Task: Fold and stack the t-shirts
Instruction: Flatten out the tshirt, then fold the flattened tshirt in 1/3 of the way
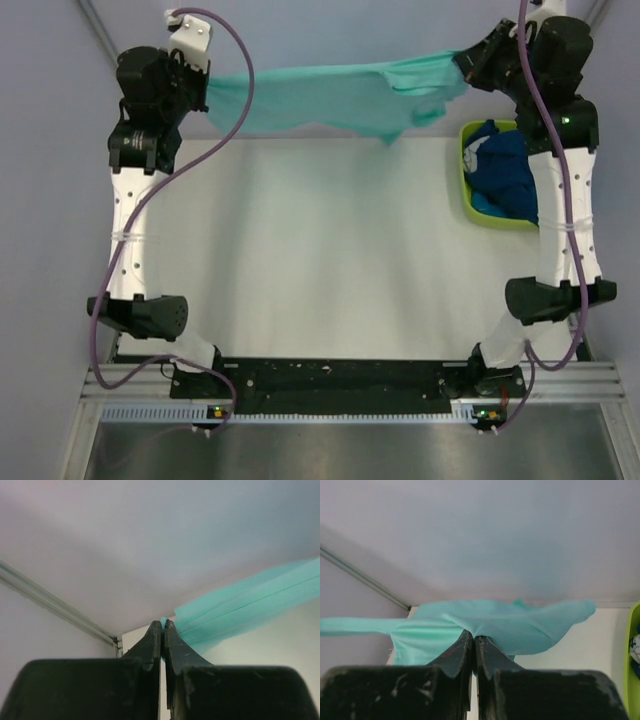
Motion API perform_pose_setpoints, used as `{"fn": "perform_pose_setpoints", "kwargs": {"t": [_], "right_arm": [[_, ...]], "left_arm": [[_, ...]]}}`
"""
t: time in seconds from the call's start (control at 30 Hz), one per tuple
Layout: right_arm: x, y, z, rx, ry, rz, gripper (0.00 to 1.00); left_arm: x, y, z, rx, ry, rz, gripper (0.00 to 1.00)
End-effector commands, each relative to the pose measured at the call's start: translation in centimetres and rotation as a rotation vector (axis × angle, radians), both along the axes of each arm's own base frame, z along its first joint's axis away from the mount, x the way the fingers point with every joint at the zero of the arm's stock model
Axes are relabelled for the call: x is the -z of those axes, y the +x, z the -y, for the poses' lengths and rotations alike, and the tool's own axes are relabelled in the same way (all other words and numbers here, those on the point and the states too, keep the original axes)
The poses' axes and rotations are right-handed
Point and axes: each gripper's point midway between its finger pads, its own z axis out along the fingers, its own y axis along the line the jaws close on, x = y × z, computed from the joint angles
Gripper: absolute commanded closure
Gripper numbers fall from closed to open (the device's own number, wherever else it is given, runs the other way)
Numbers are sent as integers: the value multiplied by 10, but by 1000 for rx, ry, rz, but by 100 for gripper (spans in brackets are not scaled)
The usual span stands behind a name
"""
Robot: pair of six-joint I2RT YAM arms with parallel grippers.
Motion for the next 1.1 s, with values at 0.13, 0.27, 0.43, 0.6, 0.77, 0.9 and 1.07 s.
{"fn": "perform_pose_setpoints", "kwargs": {"t": [0.13, 0.27, 0.43, 0.6, 0.77, 0.9, 1.07], "right_arm": [[128, -74, -5, -113, -67, -271, 100], [234, -140, 1, -124, -94, -513, 100], [330, -216, -11, -166, -97, -765, 100], [377, -243, -29, -210, -105, -904, 100], [415, -222, -22, -164, -193, -977, 100], [437, -204, -27, -170, -222, -1028, 100], [444, -187, -32, -175, -235, -1052, 100]], "left_arm": [[109, -50, -8, 25, 84, -224, 100], [200, -99, -10, 61, 138, -427, 100], [298, -168, -18, 82, 175, -697, 100], [351, -204, -22, 71, 169, -833, 100], [373, -186, -31, 21, 194, -832, 100], [385, -167, -29, 24, 187, -848, 100], [405, -160, -29, 23, 189, -933, 100]]}}
